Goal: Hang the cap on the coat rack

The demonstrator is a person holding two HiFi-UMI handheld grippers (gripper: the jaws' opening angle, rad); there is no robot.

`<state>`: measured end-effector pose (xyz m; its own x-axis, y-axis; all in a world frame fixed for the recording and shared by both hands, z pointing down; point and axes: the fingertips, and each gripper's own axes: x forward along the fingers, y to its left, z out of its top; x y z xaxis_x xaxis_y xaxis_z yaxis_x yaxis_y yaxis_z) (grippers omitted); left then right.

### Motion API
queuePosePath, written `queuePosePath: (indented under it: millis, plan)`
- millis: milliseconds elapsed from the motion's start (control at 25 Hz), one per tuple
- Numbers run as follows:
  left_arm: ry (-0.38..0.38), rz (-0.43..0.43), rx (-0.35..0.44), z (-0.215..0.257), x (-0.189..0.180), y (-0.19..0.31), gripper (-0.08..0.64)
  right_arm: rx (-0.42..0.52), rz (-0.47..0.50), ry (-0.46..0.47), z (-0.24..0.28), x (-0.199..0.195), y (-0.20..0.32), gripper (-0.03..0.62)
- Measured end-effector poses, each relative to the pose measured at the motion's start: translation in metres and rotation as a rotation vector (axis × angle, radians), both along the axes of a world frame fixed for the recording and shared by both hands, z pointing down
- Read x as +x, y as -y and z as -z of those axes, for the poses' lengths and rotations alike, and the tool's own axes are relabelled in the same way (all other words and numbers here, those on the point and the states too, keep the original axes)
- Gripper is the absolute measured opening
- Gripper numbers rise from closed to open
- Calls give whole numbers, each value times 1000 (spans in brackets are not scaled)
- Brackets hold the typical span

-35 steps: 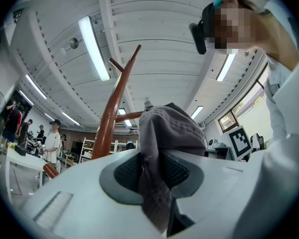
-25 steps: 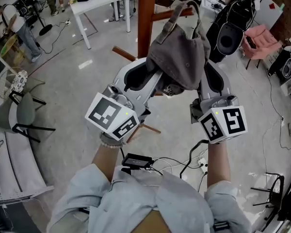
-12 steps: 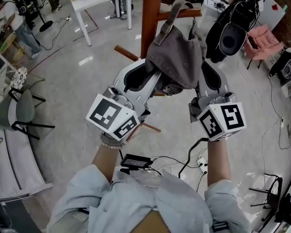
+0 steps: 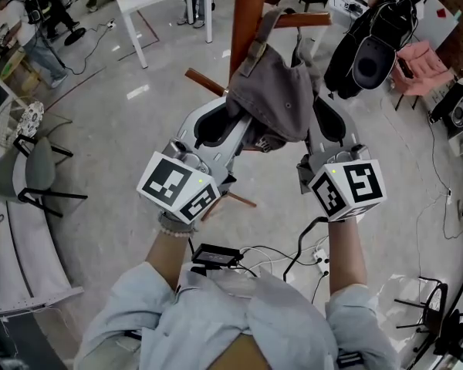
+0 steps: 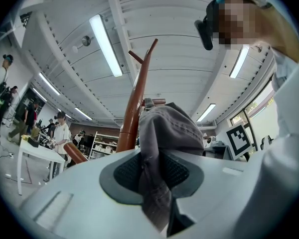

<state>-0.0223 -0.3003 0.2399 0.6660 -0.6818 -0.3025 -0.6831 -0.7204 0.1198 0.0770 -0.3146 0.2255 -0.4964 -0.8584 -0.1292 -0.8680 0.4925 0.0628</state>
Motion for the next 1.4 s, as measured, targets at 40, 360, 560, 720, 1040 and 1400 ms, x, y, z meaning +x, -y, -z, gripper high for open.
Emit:
queuePosePath:
  millis: [40, 360, 560, 720, 1040, 1400]
  plan:
    - [1, 1, -5, -1, -1, 0, 92, -6, 2, -6, -1, -1, 1, 14]
    - [16, 16, -20, -8, 1, 5, 92, -26, 5, -10, -10, 0, 7, 14]
    - [-7, 40, -4, -6, -3, 5, 92, -27, 17, -18, -12, -3, 6, 15]
    - [-8, 39, -8, -7, -3, 3, 93, -25, 16, 1, -13, -2, 4, 15]
    - [1, 34, -5, -5, -3, 2, 95, -19, -11, 17, -10, 2, 4, 51]
    - [22, 45, -11, -9, -9, -8, 133, -10, -39, 62, -11, 13, -9, 81]
